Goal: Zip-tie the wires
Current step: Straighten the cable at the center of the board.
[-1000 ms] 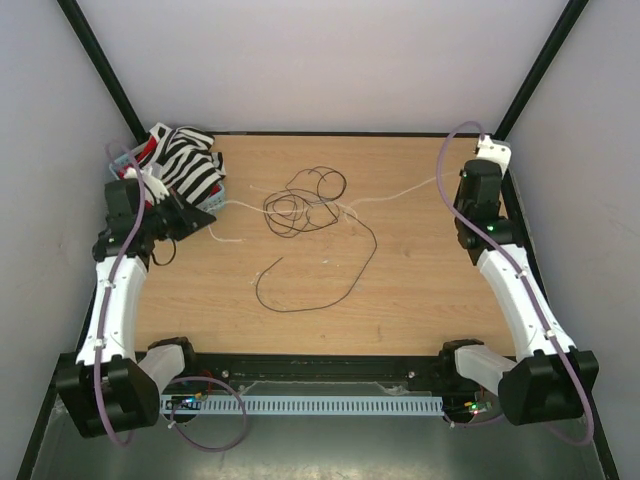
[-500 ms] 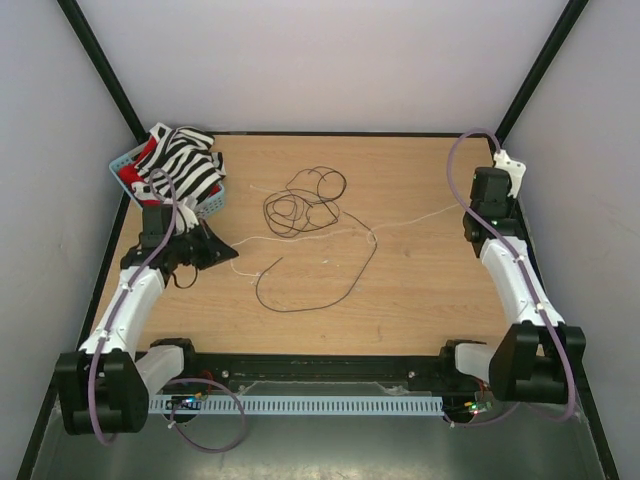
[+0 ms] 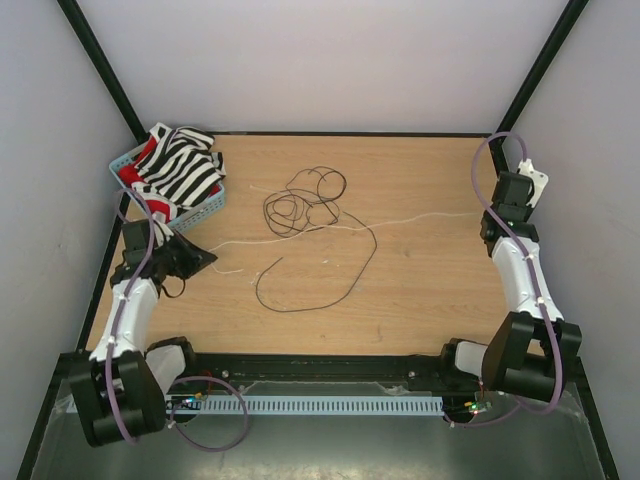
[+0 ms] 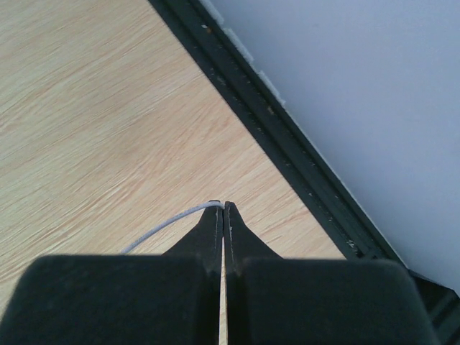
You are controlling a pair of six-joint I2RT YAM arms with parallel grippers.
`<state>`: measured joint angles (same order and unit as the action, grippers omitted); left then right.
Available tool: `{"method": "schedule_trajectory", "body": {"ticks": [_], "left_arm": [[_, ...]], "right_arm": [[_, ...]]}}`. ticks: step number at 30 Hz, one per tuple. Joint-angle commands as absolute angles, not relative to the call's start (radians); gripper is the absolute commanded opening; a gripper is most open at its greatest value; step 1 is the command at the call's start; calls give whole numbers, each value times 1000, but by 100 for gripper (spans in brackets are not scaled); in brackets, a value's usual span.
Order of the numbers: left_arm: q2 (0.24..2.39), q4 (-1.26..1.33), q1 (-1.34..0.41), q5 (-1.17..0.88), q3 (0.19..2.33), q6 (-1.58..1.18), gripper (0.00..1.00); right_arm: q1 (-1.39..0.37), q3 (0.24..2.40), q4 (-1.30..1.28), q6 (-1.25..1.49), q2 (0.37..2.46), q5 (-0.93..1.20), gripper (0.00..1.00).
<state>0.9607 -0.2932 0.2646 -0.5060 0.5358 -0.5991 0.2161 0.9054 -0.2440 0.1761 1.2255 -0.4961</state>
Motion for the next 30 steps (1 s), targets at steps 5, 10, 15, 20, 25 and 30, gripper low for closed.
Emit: {"method": "schedule_trajectory", "body": {"ticks": [5,10,15,20,25,30], "left_arm": [[1088,-225,109,-561,540,-578,0],[1127,-181,33,-553,503,-602,0],[1162,-148,-6,-535,465,-610,0],[1178,-128,-7,-497,430,-610,2],[1207,-119,-8,-486,426,-600,5],[1223,-103,-7,-479,416,-599,6]], "right_arm": [[219,876,-212,206,1299,-379,0],[219,868,-206,218,1353,-324,0],[218,850,-188,225,1390,-270,0],[217,835,-177,224,1430,-270,4],[218,838,-178,219,1457,-253,25],[218,854,-189,203,1445,-191,55]]}}
